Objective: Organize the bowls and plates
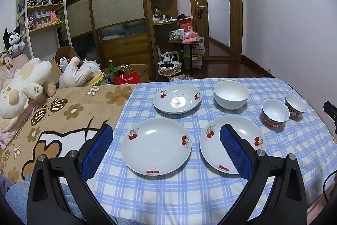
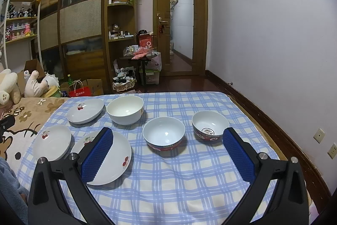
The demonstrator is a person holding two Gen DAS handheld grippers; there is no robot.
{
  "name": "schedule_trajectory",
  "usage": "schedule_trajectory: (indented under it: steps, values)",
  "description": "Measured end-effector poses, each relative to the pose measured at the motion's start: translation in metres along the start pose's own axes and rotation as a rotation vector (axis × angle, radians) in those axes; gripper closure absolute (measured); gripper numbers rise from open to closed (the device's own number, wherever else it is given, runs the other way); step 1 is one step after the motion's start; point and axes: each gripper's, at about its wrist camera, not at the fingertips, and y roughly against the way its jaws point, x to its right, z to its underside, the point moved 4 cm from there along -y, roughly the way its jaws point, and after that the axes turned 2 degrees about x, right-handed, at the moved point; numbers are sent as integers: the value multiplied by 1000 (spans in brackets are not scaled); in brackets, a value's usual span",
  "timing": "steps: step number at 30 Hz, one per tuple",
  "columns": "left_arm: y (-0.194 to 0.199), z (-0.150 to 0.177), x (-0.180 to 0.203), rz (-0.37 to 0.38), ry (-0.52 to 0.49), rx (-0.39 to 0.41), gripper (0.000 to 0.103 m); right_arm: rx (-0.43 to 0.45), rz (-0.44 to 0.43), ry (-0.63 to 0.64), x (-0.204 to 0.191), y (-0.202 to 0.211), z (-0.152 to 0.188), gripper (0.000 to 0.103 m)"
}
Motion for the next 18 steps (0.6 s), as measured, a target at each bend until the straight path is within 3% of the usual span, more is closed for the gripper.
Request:
schedule_trajectory:
  steps: [18]
  values:
    - [-1,0,0,0,1,-3,3,4,5,-2,-1,0,2,0]
